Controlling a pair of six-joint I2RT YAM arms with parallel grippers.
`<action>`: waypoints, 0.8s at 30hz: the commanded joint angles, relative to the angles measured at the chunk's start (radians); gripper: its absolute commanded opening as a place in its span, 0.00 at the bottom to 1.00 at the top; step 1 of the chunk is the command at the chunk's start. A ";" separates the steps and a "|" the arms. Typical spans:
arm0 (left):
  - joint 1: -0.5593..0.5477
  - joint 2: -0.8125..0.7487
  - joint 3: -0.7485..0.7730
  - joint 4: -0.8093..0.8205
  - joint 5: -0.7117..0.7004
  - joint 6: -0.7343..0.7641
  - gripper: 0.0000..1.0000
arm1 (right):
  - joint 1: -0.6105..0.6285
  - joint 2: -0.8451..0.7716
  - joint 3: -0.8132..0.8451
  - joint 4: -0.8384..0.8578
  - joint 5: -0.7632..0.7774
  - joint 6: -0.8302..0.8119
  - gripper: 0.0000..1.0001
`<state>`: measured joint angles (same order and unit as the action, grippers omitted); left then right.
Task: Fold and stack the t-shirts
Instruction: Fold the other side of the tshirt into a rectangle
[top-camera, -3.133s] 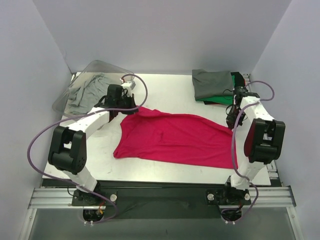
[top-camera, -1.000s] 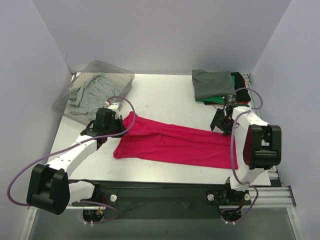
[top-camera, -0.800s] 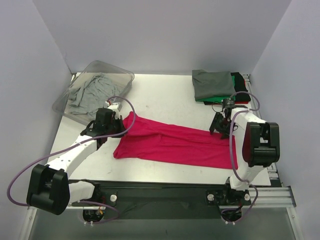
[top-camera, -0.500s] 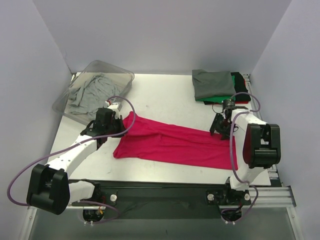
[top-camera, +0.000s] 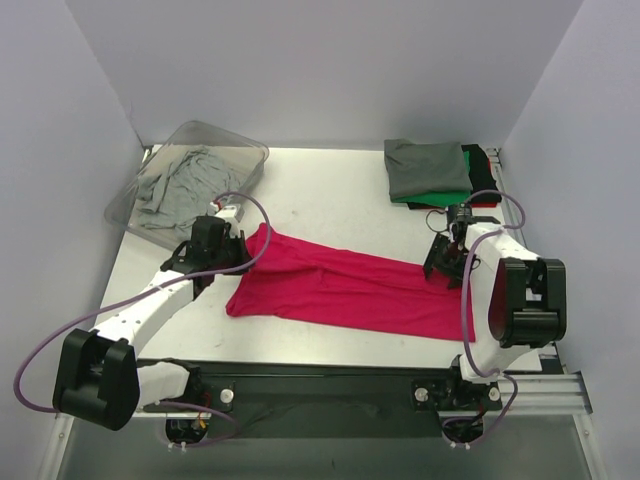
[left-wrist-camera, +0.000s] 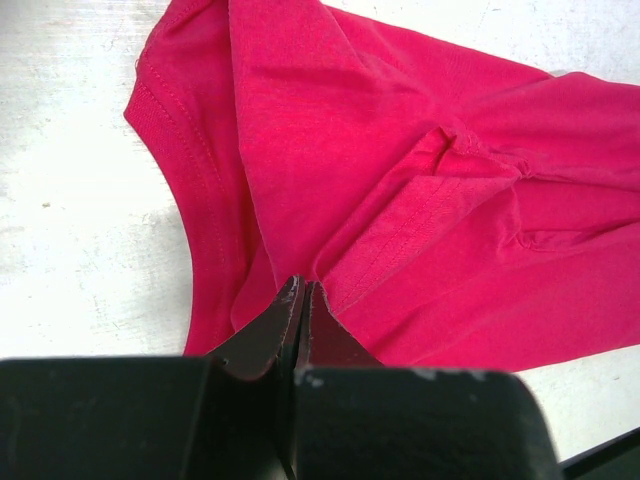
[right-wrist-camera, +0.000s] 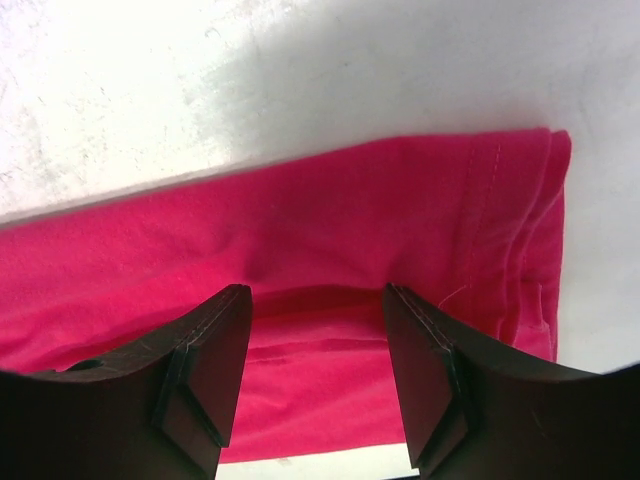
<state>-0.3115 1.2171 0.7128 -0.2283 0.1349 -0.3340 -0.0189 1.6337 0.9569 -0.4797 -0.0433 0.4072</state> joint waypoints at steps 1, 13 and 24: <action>-0.003 -0.028 0.004 0.007 -0.001 -0.005 0.00 | -0.001 -0.044 -0.009 -0.086 0.031 0.021 0.55; -0.009 -0.039 -0.004 0.000 -0.001 -0.011 0.00 | -0.001 -0.052 -0.004 -0.200 0.066 0.108 0.53; -0.054 -0.067 -0.049 -0.017 -0.009 -0.057 0.00 | 0.235 -0.114 0.135 -0.223 0.053 0.159 0.55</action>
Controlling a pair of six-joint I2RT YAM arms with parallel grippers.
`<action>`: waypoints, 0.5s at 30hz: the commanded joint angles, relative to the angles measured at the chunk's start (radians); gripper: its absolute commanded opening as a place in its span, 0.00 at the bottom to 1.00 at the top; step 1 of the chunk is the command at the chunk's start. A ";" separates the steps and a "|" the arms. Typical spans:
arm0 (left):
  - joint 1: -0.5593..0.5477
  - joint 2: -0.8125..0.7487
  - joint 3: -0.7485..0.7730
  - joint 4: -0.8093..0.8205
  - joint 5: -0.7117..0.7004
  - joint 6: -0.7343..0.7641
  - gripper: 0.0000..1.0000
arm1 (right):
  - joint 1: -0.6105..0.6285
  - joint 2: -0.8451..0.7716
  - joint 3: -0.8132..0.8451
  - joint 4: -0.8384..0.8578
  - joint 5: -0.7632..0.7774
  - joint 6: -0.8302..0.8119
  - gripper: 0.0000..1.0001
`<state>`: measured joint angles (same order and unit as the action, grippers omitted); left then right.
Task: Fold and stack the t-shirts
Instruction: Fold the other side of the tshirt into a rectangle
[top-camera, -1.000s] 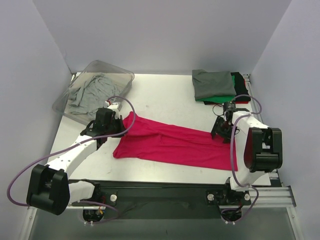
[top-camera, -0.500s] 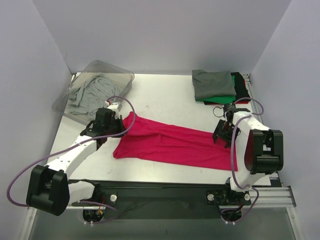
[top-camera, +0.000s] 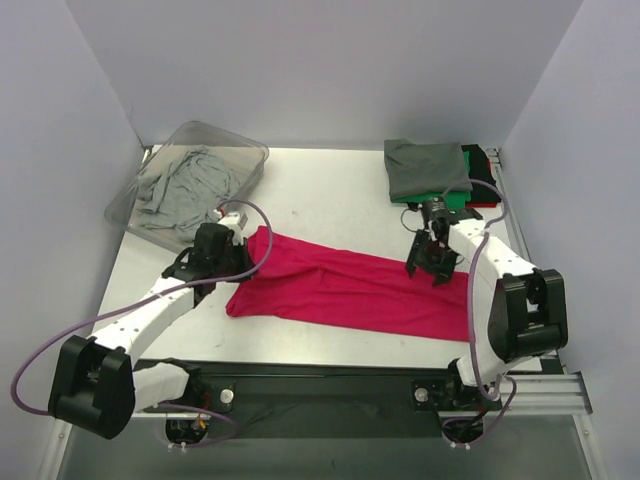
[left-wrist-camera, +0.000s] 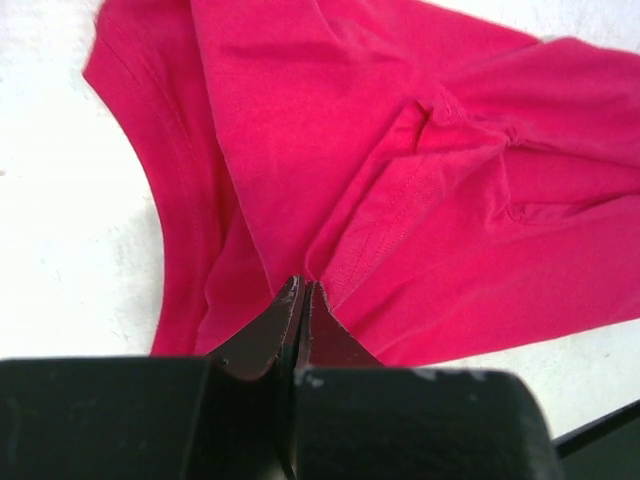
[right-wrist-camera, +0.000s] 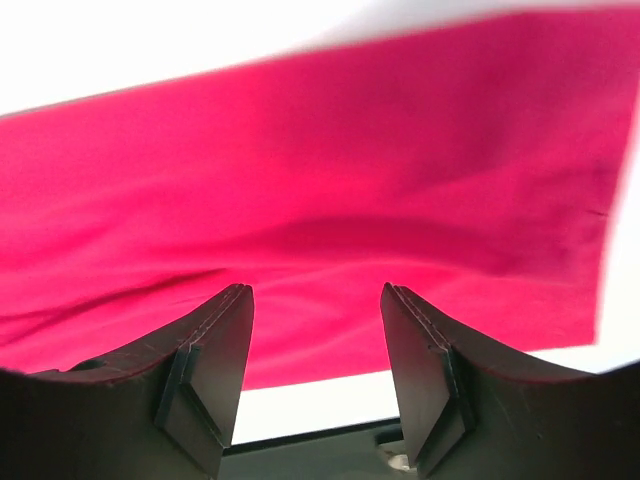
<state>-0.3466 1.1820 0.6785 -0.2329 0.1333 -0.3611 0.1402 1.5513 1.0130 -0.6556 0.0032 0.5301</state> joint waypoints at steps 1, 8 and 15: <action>-0.023 -0.035 -0.022 -0.017 -0.009 -0.035 0.00 | 0.137 -0.017 0.097 -0.038 0.006 0.050 0.55; -0.081 -0.050 -0.069 -0.051 -0.017 -0.094 0.00 | 0.360 0.154 0.306 0.073 -0.091 0.077 0.54; -0.100 -0.051 -0.083 -0.082 -0.035 -0.137 0.00 | 0.512 0.386 0.567 0.132 -0.209 0.048 0.49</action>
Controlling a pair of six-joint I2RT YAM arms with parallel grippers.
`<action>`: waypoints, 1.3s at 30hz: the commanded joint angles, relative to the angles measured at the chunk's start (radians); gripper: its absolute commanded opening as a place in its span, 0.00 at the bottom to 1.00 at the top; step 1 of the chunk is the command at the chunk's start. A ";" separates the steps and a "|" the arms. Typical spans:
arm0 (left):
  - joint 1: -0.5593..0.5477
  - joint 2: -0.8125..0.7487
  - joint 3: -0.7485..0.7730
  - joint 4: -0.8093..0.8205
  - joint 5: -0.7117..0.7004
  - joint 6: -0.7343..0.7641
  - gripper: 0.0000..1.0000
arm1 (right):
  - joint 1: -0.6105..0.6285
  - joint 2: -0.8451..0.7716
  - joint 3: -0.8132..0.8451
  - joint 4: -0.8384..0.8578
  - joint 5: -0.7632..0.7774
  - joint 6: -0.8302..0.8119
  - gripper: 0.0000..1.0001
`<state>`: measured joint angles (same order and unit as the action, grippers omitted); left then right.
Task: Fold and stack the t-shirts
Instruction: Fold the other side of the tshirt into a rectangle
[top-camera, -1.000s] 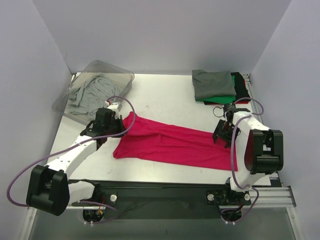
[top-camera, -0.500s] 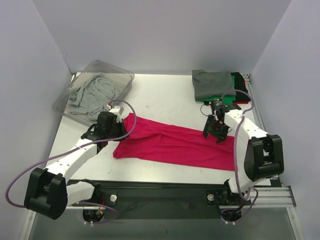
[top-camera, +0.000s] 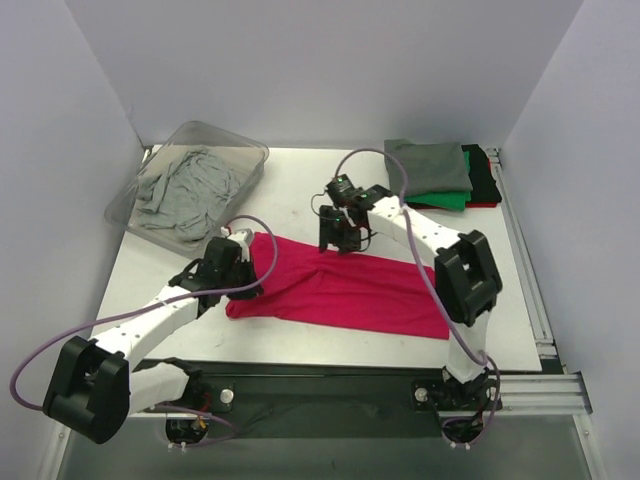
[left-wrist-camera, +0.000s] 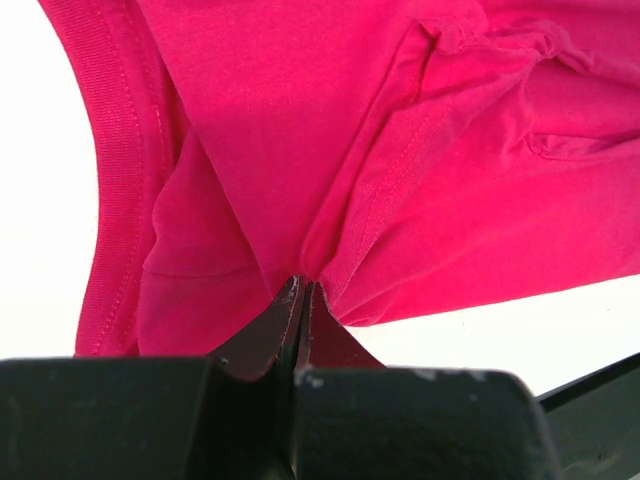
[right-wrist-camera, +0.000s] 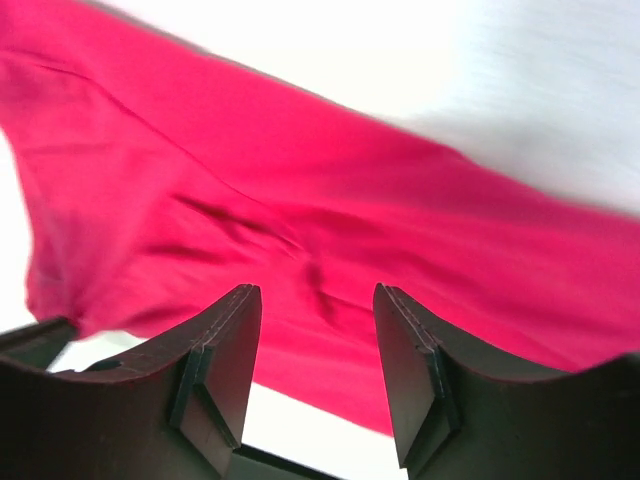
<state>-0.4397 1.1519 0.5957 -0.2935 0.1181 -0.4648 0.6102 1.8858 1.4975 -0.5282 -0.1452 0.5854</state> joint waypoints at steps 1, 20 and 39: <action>-0.008 -0.024 -0.002 -0.024 -0.027 -0.035 0.00 | 0.054 0.091 0.108 0.011 -0.065 -0.012 0.49; -0.013 0.011 -0.010 -0.032 -0.037 -0.051 0.00 | 0.145 0.308 0.271 0.057 -0.125 -0.091 0.41; -0.011 0.016 -0.017 -0.030 -0.035 -0.058 0.00 | 0.178 0.335 0.268 0.057 -0.162 -0.136 0.22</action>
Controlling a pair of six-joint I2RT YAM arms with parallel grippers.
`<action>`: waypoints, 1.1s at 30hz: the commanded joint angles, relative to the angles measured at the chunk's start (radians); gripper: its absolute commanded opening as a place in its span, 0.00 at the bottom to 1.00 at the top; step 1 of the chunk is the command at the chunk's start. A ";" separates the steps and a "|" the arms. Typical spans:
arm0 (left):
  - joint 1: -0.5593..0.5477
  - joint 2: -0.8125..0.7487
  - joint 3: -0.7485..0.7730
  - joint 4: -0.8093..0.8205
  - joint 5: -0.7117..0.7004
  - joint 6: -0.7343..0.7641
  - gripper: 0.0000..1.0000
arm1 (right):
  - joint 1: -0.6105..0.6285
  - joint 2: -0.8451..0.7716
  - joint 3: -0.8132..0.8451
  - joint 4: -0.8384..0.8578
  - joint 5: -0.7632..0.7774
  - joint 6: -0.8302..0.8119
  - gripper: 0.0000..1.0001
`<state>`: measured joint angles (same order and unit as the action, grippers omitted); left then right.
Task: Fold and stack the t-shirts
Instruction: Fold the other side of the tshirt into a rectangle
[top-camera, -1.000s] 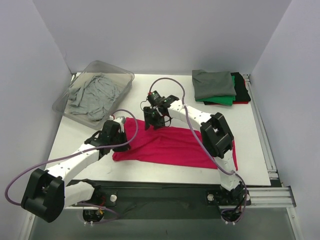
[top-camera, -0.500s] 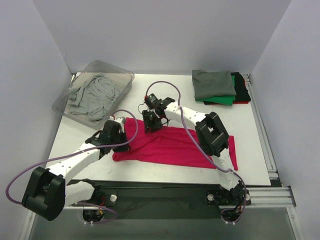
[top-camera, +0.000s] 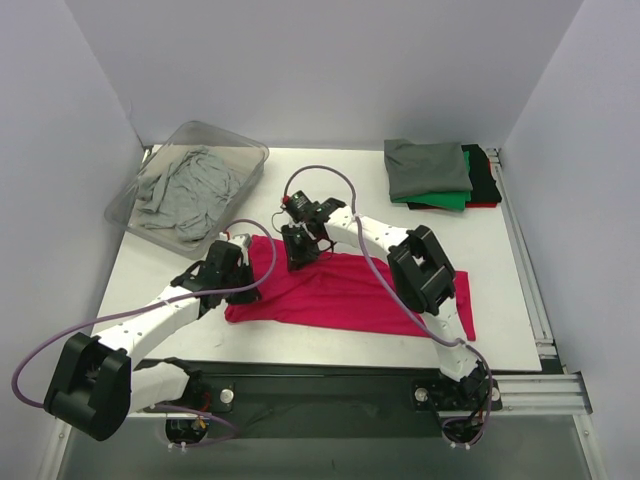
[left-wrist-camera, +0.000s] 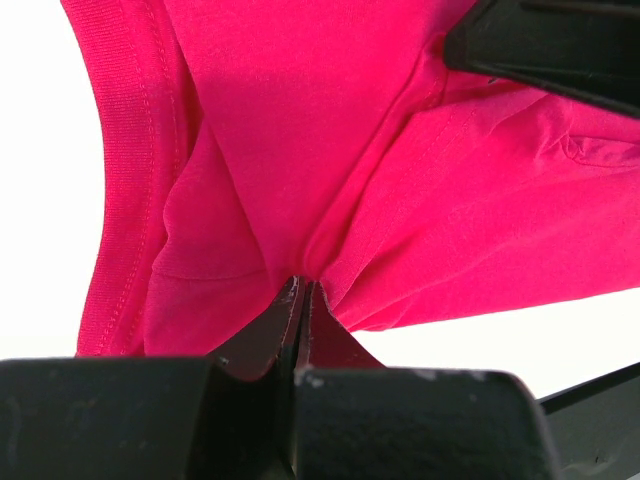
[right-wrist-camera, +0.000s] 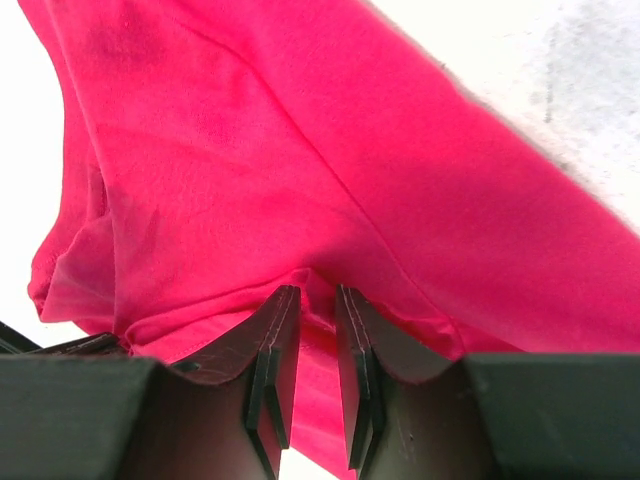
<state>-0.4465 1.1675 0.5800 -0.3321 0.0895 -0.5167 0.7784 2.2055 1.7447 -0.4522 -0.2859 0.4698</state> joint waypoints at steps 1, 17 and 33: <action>-0.006 0.000 -0.003 0.008 -0.007 -0.006 0.00 | 0.012 0.019 0.021 -0.019 -0.024 -0.023 0.22; -0.004 -0.017 -0.012 -0.001 -0.011 -0.025 0.00 | 0.010 -0.013 -0.017 -0.017 -0.001 -0.014 0.00; 0.000 -0.015 -0.017 -0.005 -0.010 -0.031 0.00 | 0.004 -0.170 -0.158 0.044 -0.052 0.030 0.00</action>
<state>-0.4461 1.1671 0.5625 -0.3355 0.0856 -0.5419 0.7860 2.1098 1.6108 -0.4068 -0.3172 0.4862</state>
